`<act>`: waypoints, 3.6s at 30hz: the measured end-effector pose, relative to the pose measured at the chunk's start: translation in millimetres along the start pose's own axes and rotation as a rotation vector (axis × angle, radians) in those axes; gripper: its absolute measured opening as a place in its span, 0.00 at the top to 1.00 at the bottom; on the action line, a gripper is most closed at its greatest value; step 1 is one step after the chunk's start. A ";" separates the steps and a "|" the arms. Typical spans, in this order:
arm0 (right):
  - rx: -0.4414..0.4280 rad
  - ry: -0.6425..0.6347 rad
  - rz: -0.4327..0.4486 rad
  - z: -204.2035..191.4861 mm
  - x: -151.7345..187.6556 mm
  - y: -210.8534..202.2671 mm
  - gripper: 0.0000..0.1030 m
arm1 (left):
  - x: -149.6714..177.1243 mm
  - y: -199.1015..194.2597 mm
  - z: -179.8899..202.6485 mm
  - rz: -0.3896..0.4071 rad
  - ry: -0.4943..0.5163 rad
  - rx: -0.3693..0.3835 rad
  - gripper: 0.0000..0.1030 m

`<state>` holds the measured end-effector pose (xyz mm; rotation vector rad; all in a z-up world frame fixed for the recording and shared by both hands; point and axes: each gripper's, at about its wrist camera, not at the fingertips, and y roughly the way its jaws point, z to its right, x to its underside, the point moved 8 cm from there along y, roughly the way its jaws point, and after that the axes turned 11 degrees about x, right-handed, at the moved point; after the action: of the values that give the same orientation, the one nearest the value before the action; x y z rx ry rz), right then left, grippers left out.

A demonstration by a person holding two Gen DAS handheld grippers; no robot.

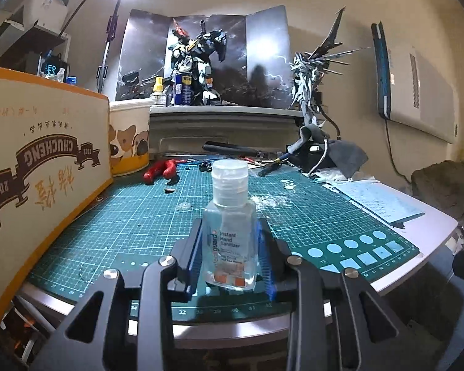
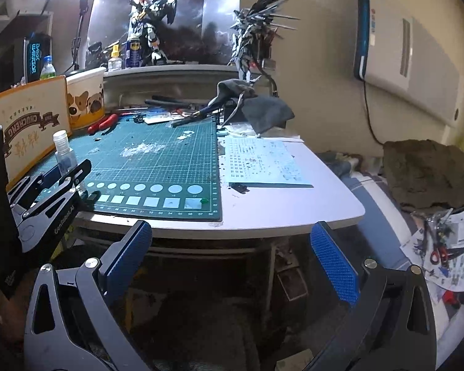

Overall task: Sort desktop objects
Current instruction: 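Move the left gripper to the sanitizer bottle and close on it, then lift the sanitizer bottle with the left gripper over the cardboard box, then lower the bottle into the box among the bottles and open the left gripper, then withdraw the left gripper from the box back over the mat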

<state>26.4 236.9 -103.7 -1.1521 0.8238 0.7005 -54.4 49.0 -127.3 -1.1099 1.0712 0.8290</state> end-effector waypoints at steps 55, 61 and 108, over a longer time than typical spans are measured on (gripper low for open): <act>-0.057 0.016 -0.049 -12.7 19.1 17.7 0.00 | -137.3 27.0 -374.8 -0.391 -0.264 -0.268 0.68; -0.061 0.021 -0.059 -11.4 21.1 23.9 0.00 | -104.2 42.4 -379.7 -0.483 -0.266 -0.251 0.68; -0.072 -0.009 -0.074 -24.2 24.9 28.3 0.00 | -185.4 3.9 -321.9 -0.566 -0.233 -0.286 0.04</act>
<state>11.5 222.6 -143.4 -1.2374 0.7497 0.6788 -192.4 -262.2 21.4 -1.4264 0.4114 0.6410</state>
